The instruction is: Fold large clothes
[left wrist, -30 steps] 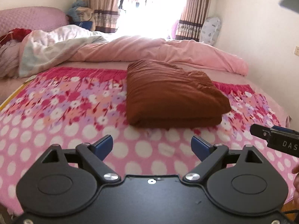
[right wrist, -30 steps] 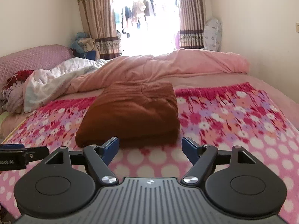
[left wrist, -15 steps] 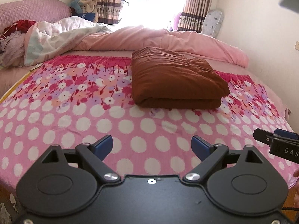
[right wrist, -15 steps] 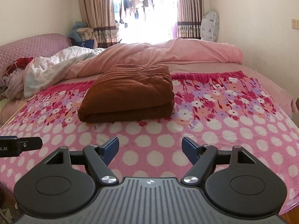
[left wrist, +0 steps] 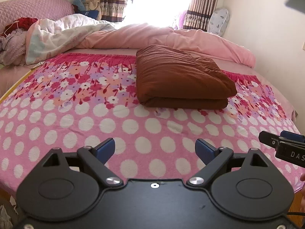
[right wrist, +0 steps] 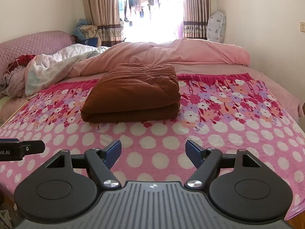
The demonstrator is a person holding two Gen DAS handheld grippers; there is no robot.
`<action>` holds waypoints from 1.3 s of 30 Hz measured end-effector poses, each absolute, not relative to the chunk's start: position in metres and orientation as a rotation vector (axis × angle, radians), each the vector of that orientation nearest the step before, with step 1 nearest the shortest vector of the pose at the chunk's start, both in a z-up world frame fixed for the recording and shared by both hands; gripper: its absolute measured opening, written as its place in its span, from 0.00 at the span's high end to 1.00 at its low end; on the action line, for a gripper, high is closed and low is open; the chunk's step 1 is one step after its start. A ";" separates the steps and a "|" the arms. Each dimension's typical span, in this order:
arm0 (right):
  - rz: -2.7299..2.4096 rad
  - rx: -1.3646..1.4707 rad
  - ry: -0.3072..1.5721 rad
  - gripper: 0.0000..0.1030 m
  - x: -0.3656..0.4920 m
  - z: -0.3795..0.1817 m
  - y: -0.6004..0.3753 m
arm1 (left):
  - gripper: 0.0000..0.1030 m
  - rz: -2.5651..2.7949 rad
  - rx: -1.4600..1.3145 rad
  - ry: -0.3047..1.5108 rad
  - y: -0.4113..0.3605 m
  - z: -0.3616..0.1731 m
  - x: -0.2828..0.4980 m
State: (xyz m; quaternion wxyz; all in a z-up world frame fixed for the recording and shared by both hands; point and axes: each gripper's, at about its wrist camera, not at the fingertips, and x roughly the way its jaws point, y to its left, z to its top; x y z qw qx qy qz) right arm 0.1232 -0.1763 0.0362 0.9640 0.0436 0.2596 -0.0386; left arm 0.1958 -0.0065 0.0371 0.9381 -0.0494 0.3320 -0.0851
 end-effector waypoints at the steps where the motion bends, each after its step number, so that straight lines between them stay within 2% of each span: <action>1: -0.079 0.089 0.526 0.13 0.124 0.036 -0.177 | 0.09 -0.175 -0.099 0.679 -0.007 0.037 0.196; 39: -0.096 0.092 0.544 0.13 0.129 0.032 -0.183 | 0.09 -0.172 -0.069 0.681 -0.012 0.037 0.197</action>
